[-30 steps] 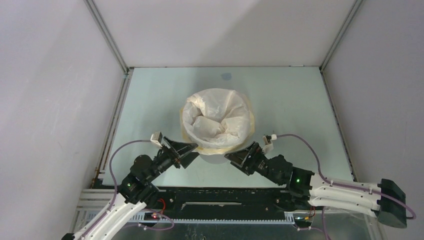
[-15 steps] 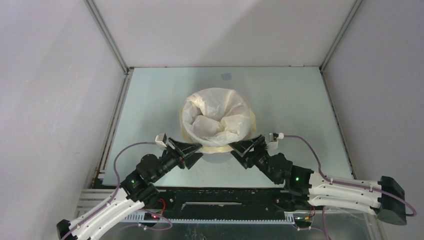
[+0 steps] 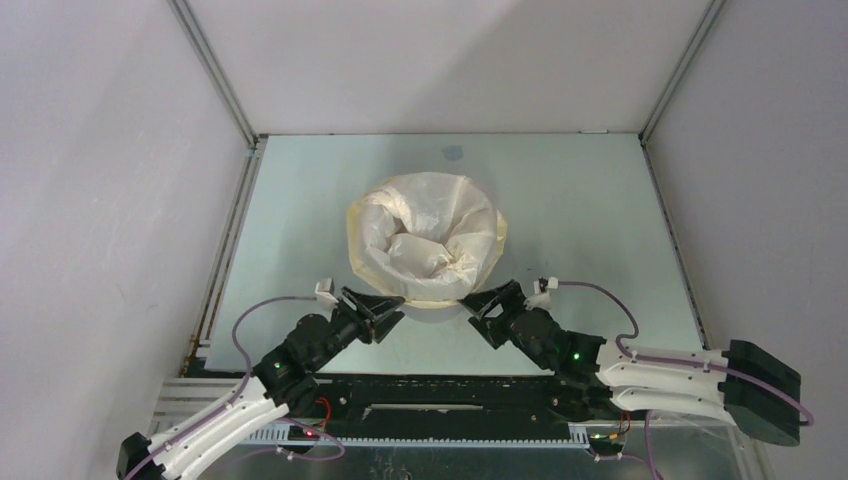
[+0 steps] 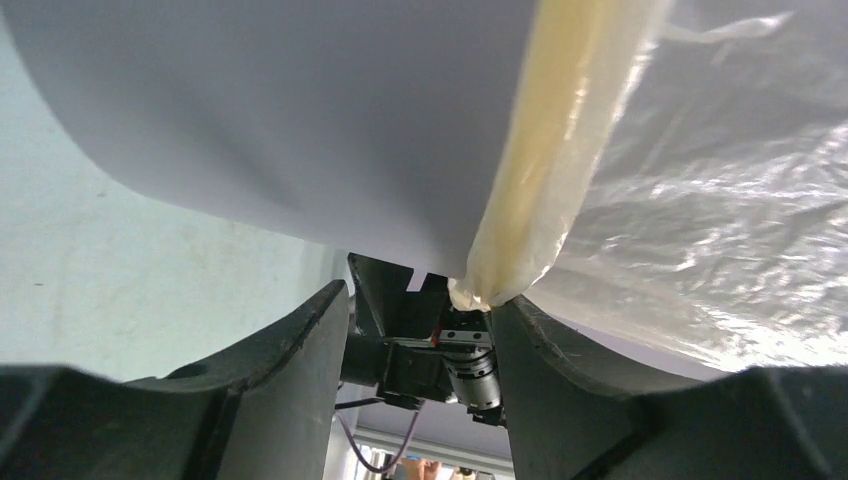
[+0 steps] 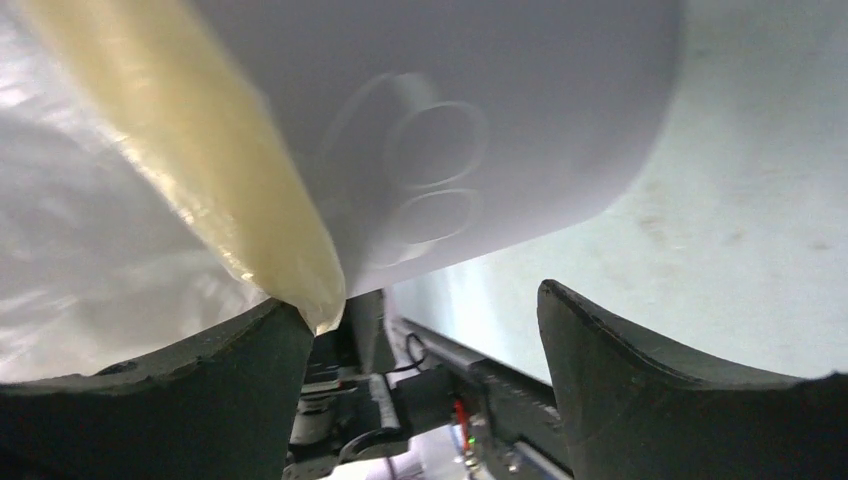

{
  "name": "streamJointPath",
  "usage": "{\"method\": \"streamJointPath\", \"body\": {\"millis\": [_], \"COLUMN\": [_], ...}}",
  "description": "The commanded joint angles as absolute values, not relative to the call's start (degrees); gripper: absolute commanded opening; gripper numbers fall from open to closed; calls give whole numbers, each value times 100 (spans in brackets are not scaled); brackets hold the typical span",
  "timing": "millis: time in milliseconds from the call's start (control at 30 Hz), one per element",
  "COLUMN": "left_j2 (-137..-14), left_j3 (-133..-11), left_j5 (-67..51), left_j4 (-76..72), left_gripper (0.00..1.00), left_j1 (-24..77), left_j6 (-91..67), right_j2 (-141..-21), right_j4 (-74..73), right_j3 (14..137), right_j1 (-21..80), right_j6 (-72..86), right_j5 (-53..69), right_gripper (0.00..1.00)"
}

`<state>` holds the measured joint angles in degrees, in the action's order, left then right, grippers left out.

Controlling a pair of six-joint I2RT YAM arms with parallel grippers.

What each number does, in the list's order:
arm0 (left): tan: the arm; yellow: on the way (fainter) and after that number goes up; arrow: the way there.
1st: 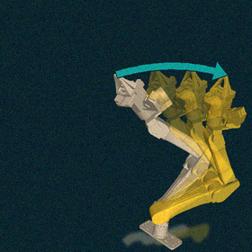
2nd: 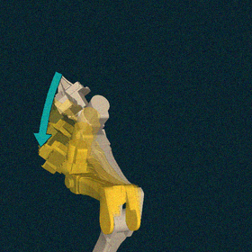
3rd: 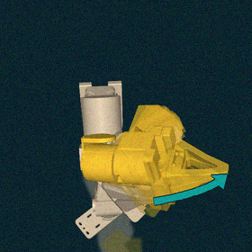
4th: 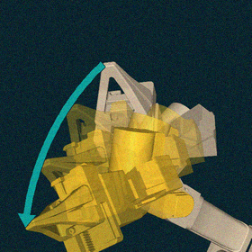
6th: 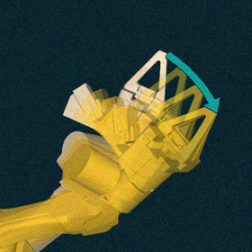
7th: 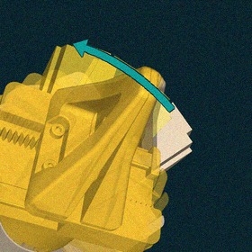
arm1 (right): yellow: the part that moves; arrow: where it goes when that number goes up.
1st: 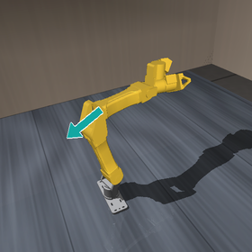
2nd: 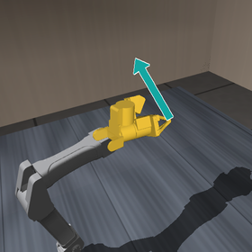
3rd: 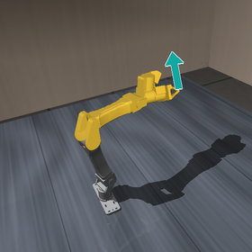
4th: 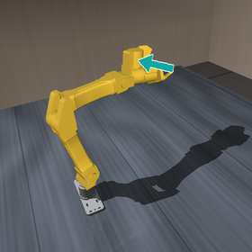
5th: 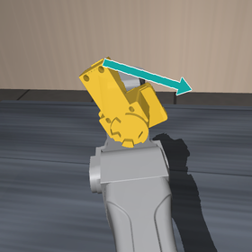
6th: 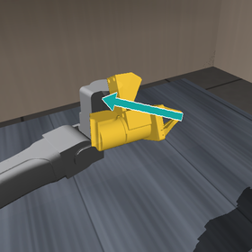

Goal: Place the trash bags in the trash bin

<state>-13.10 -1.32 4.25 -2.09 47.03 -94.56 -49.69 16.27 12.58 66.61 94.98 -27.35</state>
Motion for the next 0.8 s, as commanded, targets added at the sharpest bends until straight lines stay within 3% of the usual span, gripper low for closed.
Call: {"method": "streamJointPath", "body": {"millis": [0, 233, 600, 767], "left_j2": [-1537, -1479, -1499, -1668], "left_j3": [-58, -138, 244, -618], "left_j5": [711, 838, 1420, 1625], "left_j4": [-386, -93, 632, 1463], "left_gripper": [58, 59, 61, 64], "left_j1": [4735, 4733, 4732, 4729], "left_j6": [-9346, -9089, -9039, -8175], "right_j2": [-5397, -5385, -4806, -4294], "right_j4": [2115, 2000, 653, -43], "right_j3": [1084, 1015, 1103, 1420], "right_j1": [6564, 6558, 5997, 5862], "right_j6": [9769, 9696, 9561, 8930], "right_j5": [-2701, -2786, -2764, -2985], "right_gripper": [83, 83, 80, 82]}}
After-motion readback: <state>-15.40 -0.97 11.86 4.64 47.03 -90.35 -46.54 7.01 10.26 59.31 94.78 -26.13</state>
